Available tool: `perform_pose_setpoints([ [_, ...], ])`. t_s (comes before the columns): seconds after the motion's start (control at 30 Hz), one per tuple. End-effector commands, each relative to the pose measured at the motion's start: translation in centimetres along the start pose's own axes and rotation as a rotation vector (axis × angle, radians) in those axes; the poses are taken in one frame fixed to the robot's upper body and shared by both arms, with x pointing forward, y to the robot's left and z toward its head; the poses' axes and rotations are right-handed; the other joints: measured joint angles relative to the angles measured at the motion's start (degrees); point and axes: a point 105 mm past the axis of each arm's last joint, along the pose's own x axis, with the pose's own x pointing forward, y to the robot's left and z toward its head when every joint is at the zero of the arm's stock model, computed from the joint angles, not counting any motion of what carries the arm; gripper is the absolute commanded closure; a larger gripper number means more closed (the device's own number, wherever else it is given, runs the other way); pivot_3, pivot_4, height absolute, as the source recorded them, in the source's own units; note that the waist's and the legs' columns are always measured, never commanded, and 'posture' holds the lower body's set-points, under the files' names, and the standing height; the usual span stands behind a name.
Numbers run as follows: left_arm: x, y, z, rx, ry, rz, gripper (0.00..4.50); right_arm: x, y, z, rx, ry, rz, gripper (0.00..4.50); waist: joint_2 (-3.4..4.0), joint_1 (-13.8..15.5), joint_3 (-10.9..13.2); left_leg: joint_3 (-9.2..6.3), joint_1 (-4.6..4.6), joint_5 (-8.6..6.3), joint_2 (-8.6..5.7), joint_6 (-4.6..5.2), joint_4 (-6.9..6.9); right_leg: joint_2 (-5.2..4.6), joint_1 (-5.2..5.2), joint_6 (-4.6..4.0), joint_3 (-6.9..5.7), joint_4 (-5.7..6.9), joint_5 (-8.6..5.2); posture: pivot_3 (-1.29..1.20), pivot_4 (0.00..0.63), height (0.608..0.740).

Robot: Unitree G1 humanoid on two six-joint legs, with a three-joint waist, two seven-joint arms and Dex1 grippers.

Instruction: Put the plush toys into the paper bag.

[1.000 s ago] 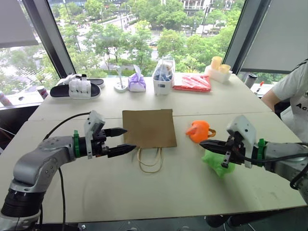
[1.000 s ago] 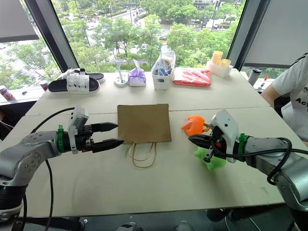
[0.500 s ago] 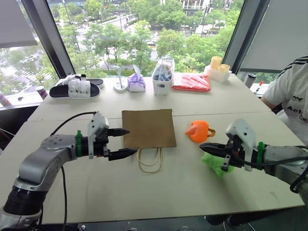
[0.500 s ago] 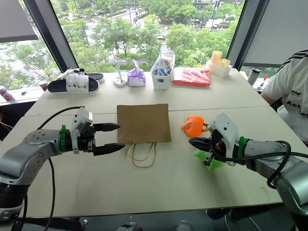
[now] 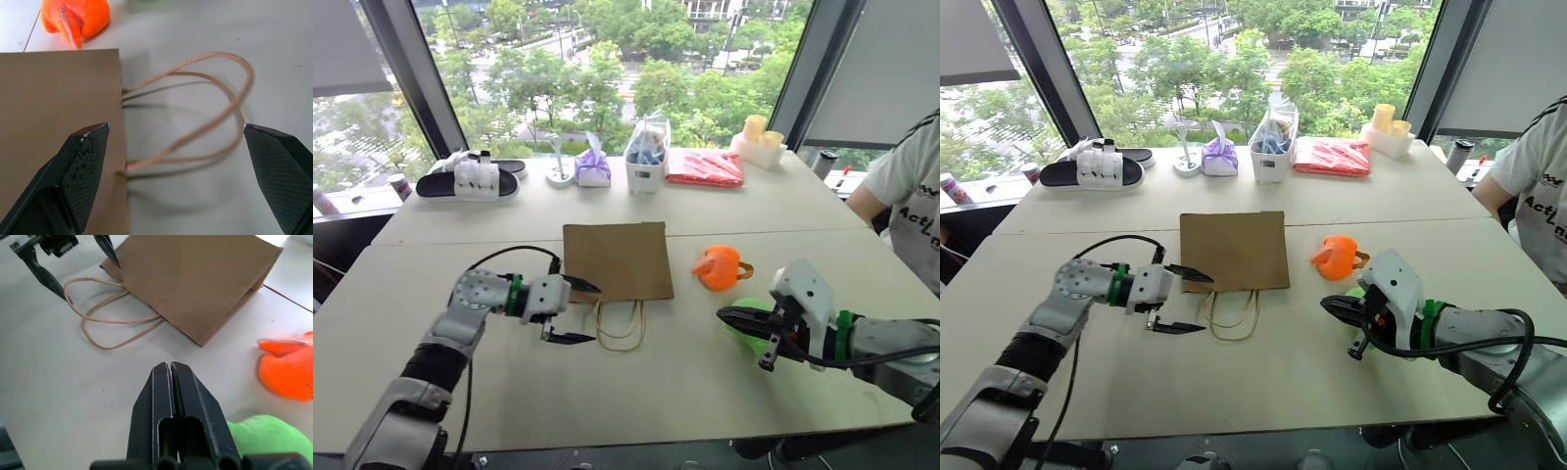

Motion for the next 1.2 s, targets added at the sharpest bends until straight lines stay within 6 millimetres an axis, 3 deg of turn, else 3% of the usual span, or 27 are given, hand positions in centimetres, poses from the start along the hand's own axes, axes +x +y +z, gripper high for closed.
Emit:
perform_pose_setpoints([
  [0.03, 0.2, 0.9, 0.8, 0.037, -0.025, -0.006, 0.05, -0.3, 0.1, 0.8, -0.025, -0.025, -0.023, 4.5, 0.0, -0.03, 0.0, -0.01, 0.0, 0.0, 0.01, 0.0, -0.01, 0.01, -0.01, 0.0, -0.01, 0.01, 0.0, 0.0, 0.15, 0.74],
  [0.13, 0.6, 1.6, 1.4, 0.03, -0.06, -0.002, 0.8, -0.4, 0.2, 0.6, -0.018, -0.022, -0.024, 4.5, 0.0, 0.18, 0.0, -0.01, 0.0, 0.0, 0.0, 0.0, 0.01, 0.0, 0.0, 0.0, -0.01, 0.02, 0.0, 0.0, 0.15, 0.74],
  [0.37, 0.4, 2.8, 3.3, -0.058, -0.149, 0.025, 4.34, -0.4, 0.4, 0.1, -0.004, -0.011, -0.035, 4.5, 0.0, 0.23, 0.0, -0.05, -0.01, 0.0, -0.03, 0.01, 0.06, 0.0, 0.03, 0.01, -0.01, 0.02, 0.0, 0.0, 0.15, 0.74],
  [0.5, 0.3, 5.3, 6.4, -0.243, -0.289, 0.133, 4.43, 0.7, 1.2, 0.1, 0.005, -0.035, -0.024, 4.5, -0.01, 0.17, 0.0, -0.07, -0.01, 0.0, -0.02, 0.01, 0.06, 0.01, 0.03, 0.01, -0.02, 0.04, 0.0, 0.0, 0.15, 0.74],
  [0.6, 0.2, 6.6, 8.7, -0.34, -0.379, 0.178, 4.43, 3.3, 1.3, 0.6, 0.059, -0.114, -0.034, 4.5, -0.03, 0.05, 0.0, -0.11, -0.01, 0.0, -0.01, 0.01, 0.12, 0.03, 0.04, 0.02, -0.02, 0.08, 0.0, 0.0, 0.15, 0.74],
  [0.8, 0.3, 6.7, 10.3, -0.432, -0.429, 0.201, 4.43, 9.7, 1.7, 0.2, 0.143, -0.167, -0.004, 4.5, 0.02, -1.23, -0.02, -0.13, 0.07, 0.02, -0.03, -0.03, 0.05, 0.05, 0.02, 0.01, -0.01, 0.18, 0.0, 0.0, 0.15, 0.74],
  [0.97, 0.4, 5.9, 11.1, -0.491, -0.457, 0.195, 4.43, 13.8, 0.4, 0.2, 0.15, -0.186, -0.049, 4.5, 0.04, -1.49, -0.03, -0.15, 0.07, 0.08, -0.05, -0.12, -0.02, 0.06, -0.08, 0.01, 0.02, 0.23, 0.0, 0.0, 0.15, 0.74],
  [1.03, 0.2, 5.9, 11.7, -0.519, -0.483, 0.202, 4.43, 15.5, -0.5, 0.0, 0.231, -0.219, -0.094, 4.5, 0.04, -1.4, -0.03, -0.16, 0.06, 0.08, -0.06, -0.13, -0.04, 0.06, -0.09, 0.01, 0.02, 0.22, 0.0, 0.0, 0.15, 0.74],
  [1.2, -0.7, 6.8, 13.0, -0.566, -0.546, 0.275, 4.43, 19.0, -0.8, -3.2, 0.31, -0.133, -0.172, 4.5, 0.04, -1.32, -0.03, -0.25, 0.06, 0.3, -0.12, -0.52, -0.07, 0.05, -0.08, 0.0, 0.02, 0.23, 0.0, 0.0, 0.15, 0.74],
])
